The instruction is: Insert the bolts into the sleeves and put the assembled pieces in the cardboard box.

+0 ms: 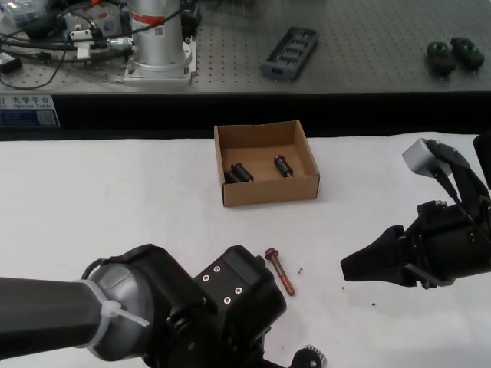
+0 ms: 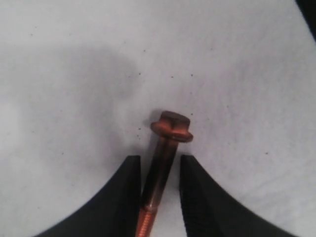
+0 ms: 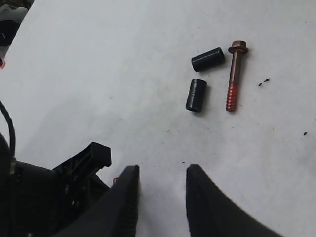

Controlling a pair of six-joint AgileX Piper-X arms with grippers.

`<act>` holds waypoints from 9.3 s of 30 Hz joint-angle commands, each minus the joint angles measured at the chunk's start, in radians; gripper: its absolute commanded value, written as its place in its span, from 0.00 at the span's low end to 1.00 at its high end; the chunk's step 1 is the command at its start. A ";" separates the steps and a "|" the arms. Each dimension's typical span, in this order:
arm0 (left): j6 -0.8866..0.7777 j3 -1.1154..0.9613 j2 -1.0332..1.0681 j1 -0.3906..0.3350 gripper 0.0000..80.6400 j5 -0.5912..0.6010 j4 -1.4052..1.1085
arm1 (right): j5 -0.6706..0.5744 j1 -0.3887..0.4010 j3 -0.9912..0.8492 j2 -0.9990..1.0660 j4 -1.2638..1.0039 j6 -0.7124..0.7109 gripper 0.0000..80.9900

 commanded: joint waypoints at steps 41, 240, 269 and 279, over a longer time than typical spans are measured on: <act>-1.280 -0.027 -0.181 0.310 0.08 -0.133 -0.373 | 0.031 0.008 -0.007 0.037 -0.037 -0.024 0.31; -1.952 0.247 -0.256 0.395 0.08 0.646 -1.087 | -0.027 0.268 0.152 -0.061 -0.488 0.009 0.05; -1.930 0.247 -0.256 0.395 0.08 0.646 -1.087 | -0.087 0.274 0.152 -0.061 -0.487 0.024 0.05; -1.906 0.247 -0.256 0.395 0.08 0.693 -1.097 | -0.110 0.274 0.152 -0.061 -0.487 0.024 0.05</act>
